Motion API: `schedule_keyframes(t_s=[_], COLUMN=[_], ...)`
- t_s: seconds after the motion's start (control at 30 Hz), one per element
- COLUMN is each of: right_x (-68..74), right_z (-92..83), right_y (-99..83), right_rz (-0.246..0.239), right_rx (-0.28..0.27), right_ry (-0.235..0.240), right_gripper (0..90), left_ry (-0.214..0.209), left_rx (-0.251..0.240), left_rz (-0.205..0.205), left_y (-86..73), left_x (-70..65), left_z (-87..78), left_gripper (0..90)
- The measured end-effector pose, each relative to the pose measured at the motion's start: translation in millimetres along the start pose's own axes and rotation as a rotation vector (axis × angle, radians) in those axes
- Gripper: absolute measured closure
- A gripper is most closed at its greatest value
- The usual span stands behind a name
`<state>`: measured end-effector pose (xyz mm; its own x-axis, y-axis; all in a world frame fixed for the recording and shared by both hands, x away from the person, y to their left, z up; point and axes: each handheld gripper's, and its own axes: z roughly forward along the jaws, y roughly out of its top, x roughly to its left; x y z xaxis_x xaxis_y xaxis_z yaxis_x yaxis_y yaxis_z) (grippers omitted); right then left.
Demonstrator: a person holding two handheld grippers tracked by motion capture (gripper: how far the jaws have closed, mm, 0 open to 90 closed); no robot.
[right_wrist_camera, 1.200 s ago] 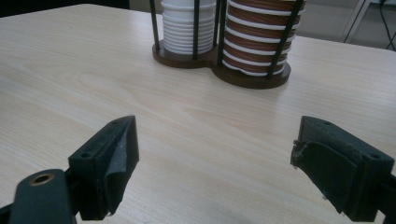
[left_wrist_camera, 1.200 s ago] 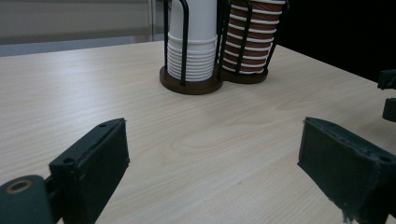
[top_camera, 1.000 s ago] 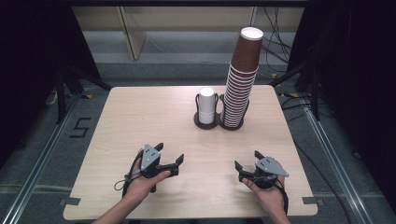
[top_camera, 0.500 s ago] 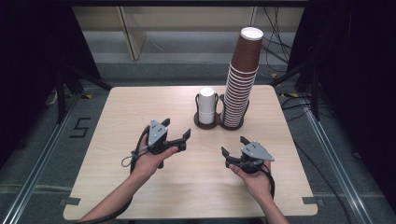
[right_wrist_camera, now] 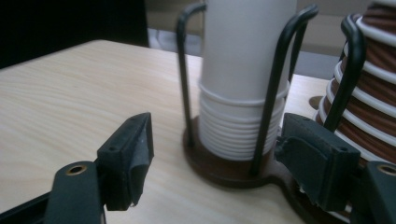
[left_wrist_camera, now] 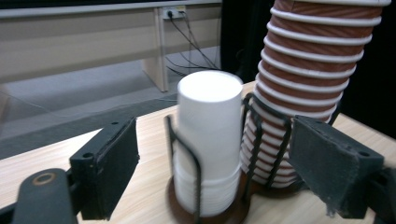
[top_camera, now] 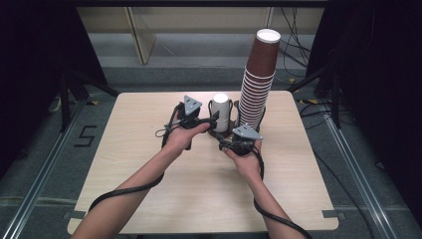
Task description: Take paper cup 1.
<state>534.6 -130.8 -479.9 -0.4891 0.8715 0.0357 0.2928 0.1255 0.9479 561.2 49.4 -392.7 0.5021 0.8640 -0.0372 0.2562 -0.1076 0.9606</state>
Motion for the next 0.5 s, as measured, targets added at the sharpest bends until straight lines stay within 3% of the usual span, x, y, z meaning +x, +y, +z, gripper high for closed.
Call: schedule_keyframes(t_s=[0.1,0.13,0.17,0.2,0.3,0.33,0.37,0.4,0.43,0.47,0.5], right_x=[-1.4,-3.2,-3.2,-5.2,-8.3,-10.7,-10.9,-10.9,-10.7,-10.4,-10.6], right_z=[8.9,15.4,15.4,19.8,23.6,25.6,27.7,27.7,30.5,32.7,34.8], right_y=[-0.9,-2.1,-2.1,-1.0,1.4,2.9,2.6,2.6,1.8,0.9,0.2], right_rz=[0.013,-0.008,-0.008,-0.008,0.007,-0.012,0.003,0.003,0.011,0.017,0.018], right_rx=[0.019,0.027,0.027,0.031,0.027,0.031,0.029,0.029,0.021,0.048,0.039], right_ry=[-0.031,-0.048,-0.048,-0.044,-0.062,-0.062,-0.065,-0.065,-0.063,-0.066,-0.061], right_gripper=[27.4,27.4,27.4,27.5,27.5,27.9,28.0,28.0,28.2,28.9,29.3], left_ry=[0.011,0.011,0.011,0.032,0.034,0.03,0.027,0.027,0.03,0.029,0.033], left_rx=[-0.005,-0.018,-0.018,-0.026,-0.018,-0.019,-0.03,-0.03,-0.014,-0.024,-0.01], left_rz=[0.014,0.044,0.044,0.083,0.099,0.113,0.145,0.145,0.12,0.147,0.117], left_y=[3.5,6.4,6.4,7.9,8.5,9.1,10.2,10.2,8.9,9.3,8.2], left_x=[-2.5,-4.0,-4.0,-3.9,-3.3,-2.6,-0.4,-0.4,-1.8,0.4,-1.2], left_z=[9.5,18.2,18.2,26.0,33.6,38.4,41.3,41.3,43.0,47.2,48.0], left_gripper=[16.2,16.3,16.5,17.2,18.5,19.2,19.5,19.8,19.8,20.0,20.1])
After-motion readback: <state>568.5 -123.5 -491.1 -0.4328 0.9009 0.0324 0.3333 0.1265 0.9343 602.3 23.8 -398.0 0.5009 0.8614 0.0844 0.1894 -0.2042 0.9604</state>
